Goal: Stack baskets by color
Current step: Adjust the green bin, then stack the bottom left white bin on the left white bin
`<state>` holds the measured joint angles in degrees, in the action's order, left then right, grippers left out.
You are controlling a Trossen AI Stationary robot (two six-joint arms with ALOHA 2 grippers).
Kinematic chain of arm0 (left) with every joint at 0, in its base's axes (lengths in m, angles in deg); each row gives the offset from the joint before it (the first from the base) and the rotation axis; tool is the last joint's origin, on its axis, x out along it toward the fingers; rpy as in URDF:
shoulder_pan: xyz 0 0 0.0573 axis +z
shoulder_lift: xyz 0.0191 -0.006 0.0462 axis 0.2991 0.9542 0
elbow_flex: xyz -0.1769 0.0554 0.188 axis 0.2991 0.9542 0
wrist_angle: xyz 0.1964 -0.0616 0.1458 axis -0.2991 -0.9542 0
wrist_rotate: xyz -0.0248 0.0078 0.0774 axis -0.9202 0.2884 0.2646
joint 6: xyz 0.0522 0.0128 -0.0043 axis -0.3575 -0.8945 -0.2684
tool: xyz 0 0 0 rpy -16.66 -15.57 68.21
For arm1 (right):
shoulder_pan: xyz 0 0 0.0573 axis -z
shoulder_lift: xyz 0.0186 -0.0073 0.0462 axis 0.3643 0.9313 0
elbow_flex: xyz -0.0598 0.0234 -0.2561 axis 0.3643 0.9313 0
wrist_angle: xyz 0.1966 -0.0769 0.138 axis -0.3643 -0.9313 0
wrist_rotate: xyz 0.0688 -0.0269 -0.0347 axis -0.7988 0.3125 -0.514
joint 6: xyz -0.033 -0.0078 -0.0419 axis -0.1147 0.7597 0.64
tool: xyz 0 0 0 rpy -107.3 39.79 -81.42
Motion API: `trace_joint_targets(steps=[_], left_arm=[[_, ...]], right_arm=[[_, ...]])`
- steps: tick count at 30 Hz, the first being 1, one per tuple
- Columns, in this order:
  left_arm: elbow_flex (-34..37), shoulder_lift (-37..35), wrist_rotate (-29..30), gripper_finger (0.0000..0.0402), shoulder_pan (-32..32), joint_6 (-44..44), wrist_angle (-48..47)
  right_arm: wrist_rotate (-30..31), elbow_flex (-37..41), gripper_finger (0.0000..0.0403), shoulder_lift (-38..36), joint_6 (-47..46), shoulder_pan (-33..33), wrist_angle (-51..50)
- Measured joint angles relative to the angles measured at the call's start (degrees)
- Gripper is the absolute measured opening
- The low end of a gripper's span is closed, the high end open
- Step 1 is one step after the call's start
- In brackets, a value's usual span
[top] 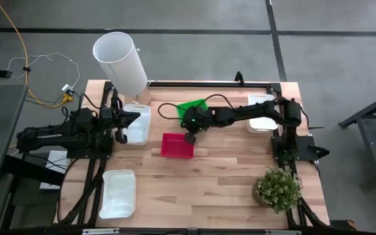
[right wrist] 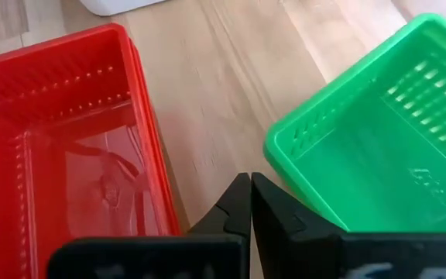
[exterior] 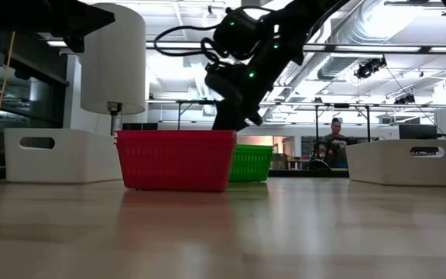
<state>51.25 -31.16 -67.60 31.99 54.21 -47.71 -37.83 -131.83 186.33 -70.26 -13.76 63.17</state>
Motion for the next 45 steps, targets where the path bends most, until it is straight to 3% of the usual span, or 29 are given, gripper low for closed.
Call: trace_joint_targets(steps=[16, 26, 34, 37, 40, 45], left_arm=[[0.00, 0.00, 0.00, 0.0000, 0.00, -0.02, 0.02], [0.00, -0.02, 0.50, 0.0000, -0.02, -0.02, 0.00], [0.00, -0.02, 0.44, 0.0000, -0.02, 0.17, -0.10], [0.00, -0.04, 0.46, 0.0000, -0.02, 0.74, -1.10], [0.00, -0.06, 0.39, 0.0000, -0.02, 1.48, -2.00], [-0.02, -0.06, 0.12, 0.0000, -0.02, 1.01, -2.87]], right_arm=[[1.12, -0.74, 0.0000, 1.48, -1.22, 2.55, 0.79], [1.92, -0.72, 0.0000, 2.43, -1.75, 3.17, 7.72], [3.98, -0.49, 0.0000, -6.79, 9.40, 1.38, -0.52], [4.03, 5.74, 0.0000, -13.59, 9.75, 0.27, 2.50], [4.51, 17.87, 0.0000, -23.05, 8.22, -1.33, 10.19], [6.29, 37.47, 0.0000, -39.27, 6.66, -7.13, 29.18]])
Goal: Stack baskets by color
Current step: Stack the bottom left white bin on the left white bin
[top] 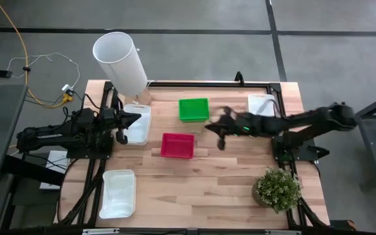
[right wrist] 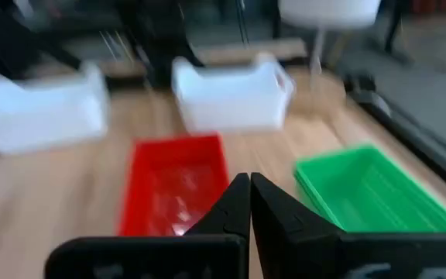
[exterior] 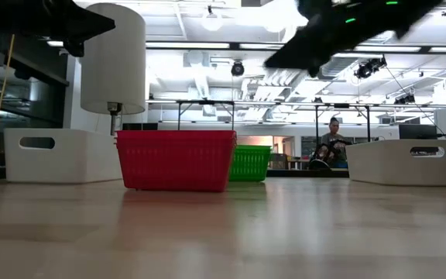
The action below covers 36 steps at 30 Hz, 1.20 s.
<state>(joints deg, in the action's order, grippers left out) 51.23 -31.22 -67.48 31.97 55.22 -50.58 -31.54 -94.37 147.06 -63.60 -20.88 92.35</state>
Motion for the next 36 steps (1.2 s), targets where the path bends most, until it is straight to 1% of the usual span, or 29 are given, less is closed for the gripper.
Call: trace_joint_targets(steps=[4, 7, 9, 12, 22, 24, 26, 30, 34, 36], left_arm=[[0.00, 0.02, -0.19, 0.0000, 0.00, -0.37, -0.18], [0.00, 0.02, -0.19, 0.0000, 0.00, -0.27, -0.19], [0.00, 0.00, -0.22, 0.0000, 0.00, 0.16, -0.15], [0.00, 0.02, -0.27, 0.0000, 0.00, 0.42, -0.11], [0.00, 0.33, -0.21, 0.0005, 0.00, 1.45, 0.41], [-0.02, 1.48, -1.20, 0.0019, -0.01, 1.70, 0.15], [-0.02, 2.88, -1.57, 0.0042, -0.34, 2.63, -0.58], [-1.69, 6.38, -0.83, 0.0102, -1.78, 3.37, -4.13], [-5.06, 10.57, 0.85, 0.0162, -3.91, 5.09, -8.81], [-7.24, 12.47, 2.03, 0.0184, -5.07, 5.24, -11.71]], right_arm=[[3.65, 11.10, 0.0000, -8.00, 1.07, -4.28, 16.83], [4.91, 15.92, 0.0000, -10.92, 3.51, -5.80, 24.69], [6.09, 17.27, 0.0000, -12.03, 4.23, -6.06, 25.66], [7.87, 17.25, 0.0000, -12.28, 4.24, -6.15, 25.39], [7.88, 17.25, 0.0000, -12.27, 4.78, -6.15, 25.40], [7.88, 17.25, 0.0000, -12.27, 4.78, -6.04, 25.40], [7.88, 17.22, 0.0000, -12.27, 4.78, -5.75, 25.40], [7.91, 17.20, 0.0000, -12.27, 4.78, -5.63, 25.37], [7.88, 17.18, 0.0000, -12.27, 4.78, -5.63, 25.37], [7.88, 17.17, 0.0000, -12.27, 4.78, -5.63, 25.26]])
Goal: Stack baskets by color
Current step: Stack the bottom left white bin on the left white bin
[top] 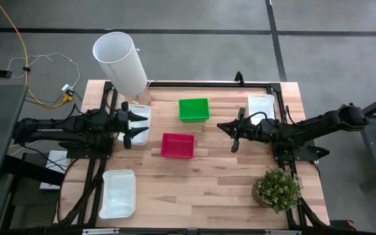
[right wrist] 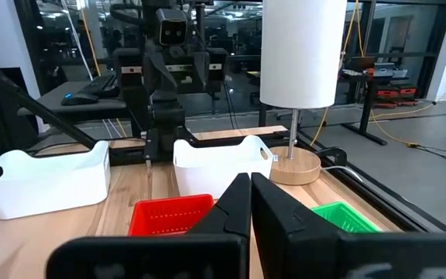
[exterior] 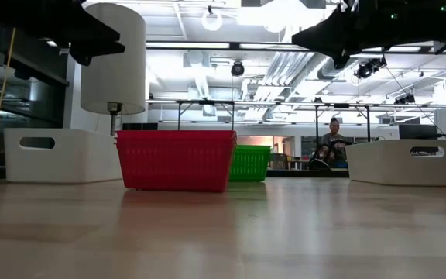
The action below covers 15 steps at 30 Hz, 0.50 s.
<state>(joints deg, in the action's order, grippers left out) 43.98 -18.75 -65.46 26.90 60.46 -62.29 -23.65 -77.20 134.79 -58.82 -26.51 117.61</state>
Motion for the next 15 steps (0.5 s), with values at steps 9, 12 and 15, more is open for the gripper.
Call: trace_joint_targets(steps=[9, 12, 15], left_arm=[[-10.60, 8.62, 6.13, 0.0210, -4.76, 11.25, -20.40], [-12.77, 11.92, 1.19, 0.0206, -6.85, 14.62, -24.46], [-14.96, 13.78, -8.87, 0.0202, -10.02, 18.44, -23.99]], right_arm=[[0.00, -0.01, 0.0000, 0.02, -0.44, 0.00, -1.83], [0.00, -0.01, 0.0000, 0.02, -0.45, 0.00, -2.92], [0.00, -0.01, 0.0000, 0.04, -0.44, 0.00, -3.36]])
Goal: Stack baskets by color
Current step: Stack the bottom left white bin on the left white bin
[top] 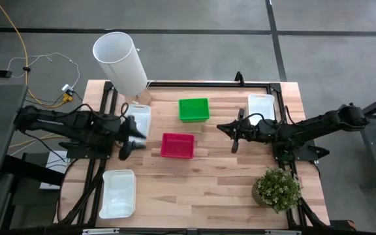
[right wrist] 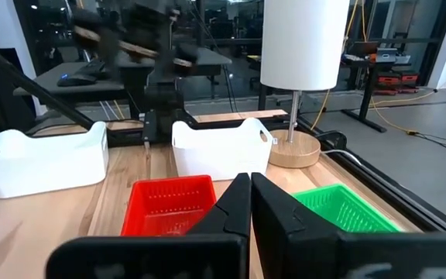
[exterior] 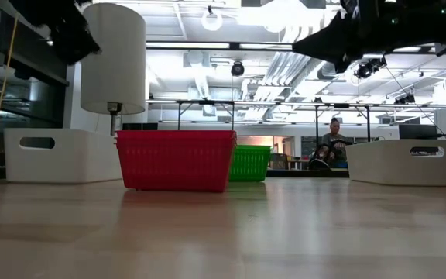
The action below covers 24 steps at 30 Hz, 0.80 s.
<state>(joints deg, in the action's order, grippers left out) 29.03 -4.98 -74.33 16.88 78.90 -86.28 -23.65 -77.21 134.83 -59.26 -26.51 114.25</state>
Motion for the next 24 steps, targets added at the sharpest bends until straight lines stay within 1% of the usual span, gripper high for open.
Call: trace_joint_targets(steps=[2, 4, 7, 11, 15, 18, 20, 22, 24], left_arm=[[-1.31, 1.59, -4.34, 0.0198, -3.70, 2.84, 0.06], [-2.27, 3.21, -4.14, 0.0194, -9.07, 5.19, -0.46], [-3.39, 6.59, -0.30, 0.0187, -18.54, 8.04, -1.23], [-4.06, 13.11, 4.97, 0.0180, -31.49, 12.11, -2.39], [-6.07, 21.22, 10.62, 0.0177, -41.70, 11.46, -4.12], [-9.66, 27.78, 15.45, 0.0177, -46.86, 8.72, -8.89], [-11.65, 31.79, 18.46, 0.0177, -48.93, 6.21, -12.81], [-12.94, 35.65, 18.97, 0.0177, -50.19, 3.32, -15.02], [-13.87, 38.75, 17.91, 0.0177, -50.50, 0.38, -15.79]], right_arm=[[0.00, 0.00, 0.0000, 0.00, 0.01, 0.00, -0.40], [0.00, 0.00, 0.0000, 0.00, 0.01, 0.00, -0.46], [0.00, 0.00, 0.0000, 0.00, 0.01, 0.00, -0.70], [0.00, 0.00, 0.0000, 0.00, 0.01, 0.00, -0.90], [0.02, 0.00, 0.0000, 0.00, 0.01, 0.00, -0.87], [0.78, 0.00, 0.0000, 0.00, -0.05, 0.00, -0.89], [1.38, 0.00, 0.0000, 0.00, -0.10, 0.00, -0.90], [1.49, 0.00, 0.0000, 0.00, -0.09, 0.00, -0.90], [1.49, 0.00, 0.0000, 0.00, -0.15, 0.00, -0.92]])
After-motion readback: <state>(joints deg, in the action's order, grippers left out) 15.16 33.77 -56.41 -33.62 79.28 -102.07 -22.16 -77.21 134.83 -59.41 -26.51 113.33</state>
